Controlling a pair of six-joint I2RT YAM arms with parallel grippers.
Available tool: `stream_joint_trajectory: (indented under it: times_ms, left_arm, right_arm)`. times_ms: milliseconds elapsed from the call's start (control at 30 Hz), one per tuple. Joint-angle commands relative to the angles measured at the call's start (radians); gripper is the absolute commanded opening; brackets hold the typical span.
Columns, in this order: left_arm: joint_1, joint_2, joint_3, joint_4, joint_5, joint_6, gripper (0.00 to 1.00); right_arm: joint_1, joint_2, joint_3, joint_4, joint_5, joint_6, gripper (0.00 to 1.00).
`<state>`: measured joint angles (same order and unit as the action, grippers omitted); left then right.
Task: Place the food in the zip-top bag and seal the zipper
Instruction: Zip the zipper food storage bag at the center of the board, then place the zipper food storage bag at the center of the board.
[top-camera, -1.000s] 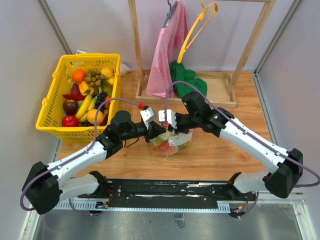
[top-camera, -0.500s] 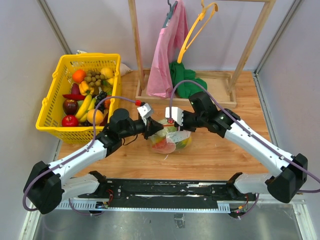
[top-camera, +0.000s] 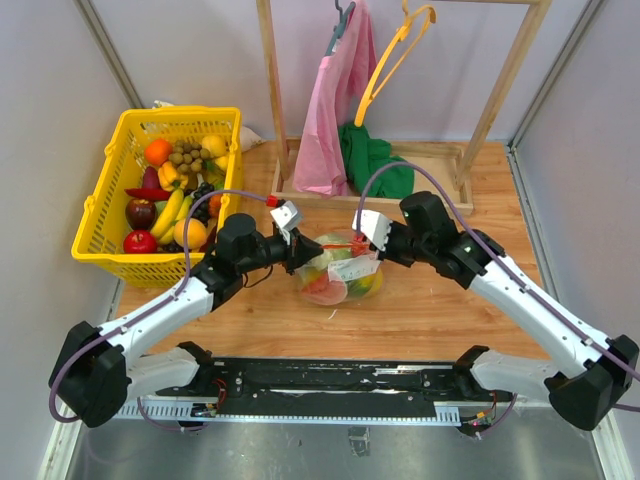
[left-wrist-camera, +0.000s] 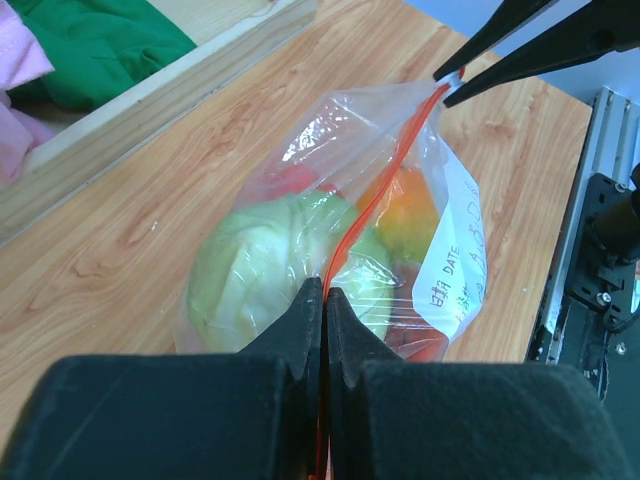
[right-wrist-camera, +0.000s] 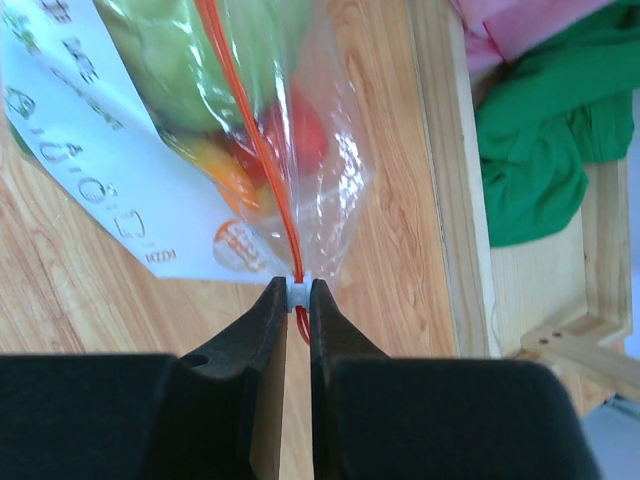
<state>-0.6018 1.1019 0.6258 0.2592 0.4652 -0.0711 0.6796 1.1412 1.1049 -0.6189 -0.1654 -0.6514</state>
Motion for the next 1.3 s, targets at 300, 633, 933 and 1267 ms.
stream_joint_trajectory:
  times_ms: [300, 633, 933, 1267]
  left_arm:
    - [0.021, 0.017, 0.022, -0.153, -0.042, 0.005, 0.0]
    - [0.022, 0.06, 0.167, -0.173, -0.058, 0.051, 0.0]
    - [0.019, 0.12, 0.321, -0.163, -0.158, 0.13, 0.0]
    - [-0.122, 0.132, 0.118, -0.052, -0.257, 0.076, 0.06]
  right_arm:
    - [-0.038, -0.144, -0.131, 0.0, 0.235, 0.19, 0.01]
    - [-0.046, -0.096, -0.119, 0.257, 0.355, 0.223, 0.01]
    - [-0.07, -0.082, -0.106, 0.449, 0.407, 0.253, 0.01]
    - [-0.072, -0.167, -0.353, 0.508, 0.254, 0.418, 0.08]
